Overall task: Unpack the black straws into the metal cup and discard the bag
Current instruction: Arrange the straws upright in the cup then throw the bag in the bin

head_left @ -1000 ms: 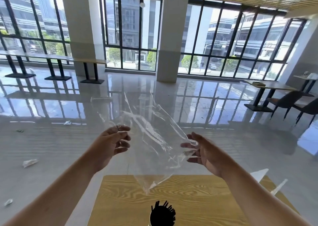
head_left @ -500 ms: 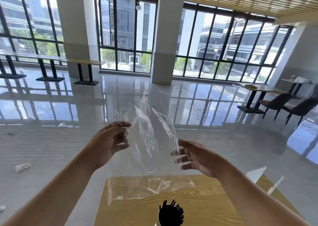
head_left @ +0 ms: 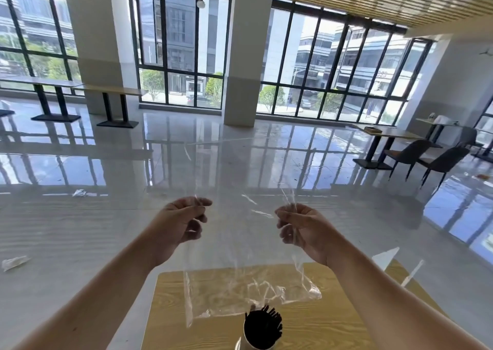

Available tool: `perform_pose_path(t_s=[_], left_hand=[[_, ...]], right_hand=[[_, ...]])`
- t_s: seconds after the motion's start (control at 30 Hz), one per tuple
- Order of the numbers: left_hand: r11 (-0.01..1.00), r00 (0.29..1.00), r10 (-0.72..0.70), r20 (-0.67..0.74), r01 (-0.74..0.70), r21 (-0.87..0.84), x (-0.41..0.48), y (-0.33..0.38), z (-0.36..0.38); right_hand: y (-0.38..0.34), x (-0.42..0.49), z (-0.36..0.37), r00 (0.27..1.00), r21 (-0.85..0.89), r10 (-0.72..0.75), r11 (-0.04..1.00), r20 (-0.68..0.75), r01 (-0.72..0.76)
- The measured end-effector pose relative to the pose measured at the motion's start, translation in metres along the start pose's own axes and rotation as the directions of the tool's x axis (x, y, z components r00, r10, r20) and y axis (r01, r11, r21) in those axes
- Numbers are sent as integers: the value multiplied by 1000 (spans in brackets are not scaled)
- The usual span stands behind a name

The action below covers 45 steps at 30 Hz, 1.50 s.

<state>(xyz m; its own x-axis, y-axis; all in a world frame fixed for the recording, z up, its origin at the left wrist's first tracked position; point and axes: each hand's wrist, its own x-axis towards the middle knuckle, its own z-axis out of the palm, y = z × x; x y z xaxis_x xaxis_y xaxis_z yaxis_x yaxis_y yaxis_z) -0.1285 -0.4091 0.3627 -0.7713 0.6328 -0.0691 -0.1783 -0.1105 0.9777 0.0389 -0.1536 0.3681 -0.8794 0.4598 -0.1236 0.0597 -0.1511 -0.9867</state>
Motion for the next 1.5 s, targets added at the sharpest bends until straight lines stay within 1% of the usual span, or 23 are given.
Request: perform_pose_path(t_s=[0.1,0.23,0.37,0.43,0.57,0.63,0.7,0.83,0.93,1.0,1.13,1.27,1.4,1.5], left_hand=[[996,1000,6,-7,-5,94,6,-6,2],[995,1000,18,0,-18,93,15,-8,10],[989,997,82,-15,-79,124,29,-7,30],[984,996,88,8,-88,157,35,-9,44],[976,994,28,104,-50,214,44,-16,75],[975,991,-4,134,-26,220,47,-20,92],[976,992,-23,122,-4,220,52,-22,107],[976,1000,-2,31,-5,219,64,-25,133],[975,999,0,34,-8,222,75,-27,151],[981,999,-4,43,-4,194,81,-29,164],[995,996,-38,76,31,94,93,-39,186],[997,993,-76,90,73,39,104,-54,208],[993,992,-95,83,89,71,111,-67,227],[969,988,-115,102,89,230,113,-82,238]], right_hand=[[-2,-8,-15,1000,-6,-14,1000,-23,14],[0,-22,-32,1000,-51,28,998,9,-28],[3,-34,-54,995,-100,88,992,48,-82],[2,-34,-66,998,-100,57,993,21,-55],[-5,-22,-96,993,-16,-51,999,-105,49],[-8,-14,-113,985,-18,-98,995,-144,96],[-8,-9,-130,978,-45,-128,991,-168,122],[-11,-3,-164,976,-75,-143,988,-163,132],[-13,3,-190,975,-69,-145,988,-167,135],[-12,8,-207,975,-44,-140,990,-172,135],[-9,16,-239,981,76,-127,987,-144,139],[0,23,-265,989,180,-77,978,-129,100],[10,19,-289,992,178,-49,982,-114,69],[24,15,-311,993,138,25,990,-116,-9]])
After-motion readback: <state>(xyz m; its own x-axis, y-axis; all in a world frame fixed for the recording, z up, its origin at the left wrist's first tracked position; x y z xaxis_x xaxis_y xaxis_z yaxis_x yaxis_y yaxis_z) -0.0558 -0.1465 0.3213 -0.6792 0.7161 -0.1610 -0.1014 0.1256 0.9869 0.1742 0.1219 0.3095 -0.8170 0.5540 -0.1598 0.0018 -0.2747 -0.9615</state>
